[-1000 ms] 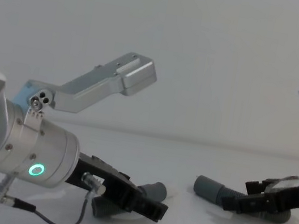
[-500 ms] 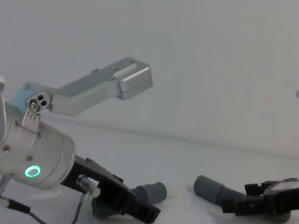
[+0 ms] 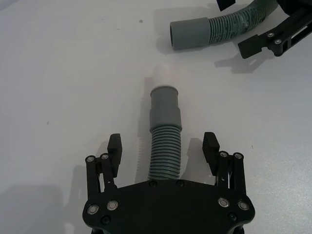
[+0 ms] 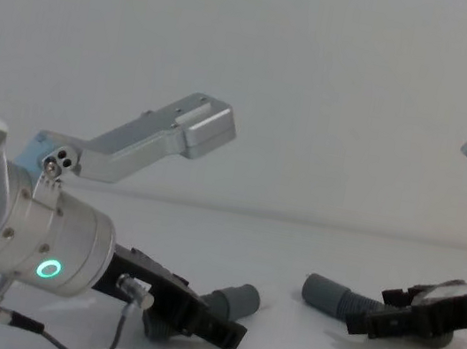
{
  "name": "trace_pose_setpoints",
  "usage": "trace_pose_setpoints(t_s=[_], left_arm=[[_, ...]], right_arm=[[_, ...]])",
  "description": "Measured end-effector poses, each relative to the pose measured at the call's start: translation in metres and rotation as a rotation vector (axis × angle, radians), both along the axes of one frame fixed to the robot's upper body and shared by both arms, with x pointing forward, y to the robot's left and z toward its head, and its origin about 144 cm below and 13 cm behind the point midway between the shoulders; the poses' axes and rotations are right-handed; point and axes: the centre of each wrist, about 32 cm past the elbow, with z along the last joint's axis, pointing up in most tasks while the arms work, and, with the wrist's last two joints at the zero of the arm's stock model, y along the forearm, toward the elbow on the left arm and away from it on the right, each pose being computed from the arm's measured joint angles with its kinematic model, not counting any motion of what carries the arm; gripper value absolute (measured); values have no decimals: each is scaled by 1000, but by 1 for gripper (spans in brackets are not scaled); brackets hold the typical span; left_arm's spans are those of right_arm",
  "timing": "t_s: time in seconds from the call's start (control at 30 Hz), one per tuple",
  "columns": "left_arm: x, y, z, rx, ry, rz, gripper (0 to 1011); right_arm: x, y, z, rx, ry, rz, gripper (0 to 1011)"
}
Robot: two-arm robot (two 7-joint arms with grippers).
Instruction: Use both hands to pick up one end of the pipe from the table, align the ends, and insert them.
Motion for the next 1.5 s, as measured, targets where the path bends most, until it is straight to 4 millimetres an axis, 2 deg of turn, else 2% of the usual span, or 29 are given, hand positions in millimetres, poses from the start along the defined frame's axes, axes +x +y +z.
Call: trace_pose_setpoints(t_s=[0.3,0.43,0.53,0.67,0.83,0.93,1.5], left_arm=[[0,0,0,2,2,1,927],[0,0,0,3,3,1,907],[0,1,0,4,3,2,890],[0,1,0,5,2,2,868],[0,1,-1,6,3,2,841],[0,1,-1,6,3,3,825],[0,1,-1,8,4,4,727]], right_arm=[[0,0,0,-1,1,-2,815],[0,0,0,-1,1,-2,658],[0,0,0,-1,2,-3,596],[0,0,0,-1,2,-3,430],[0,0,0,-1,3,-3,293],[0,0,0,-1,3,-3,267],[0,0,0,-1,3,-4,267]])
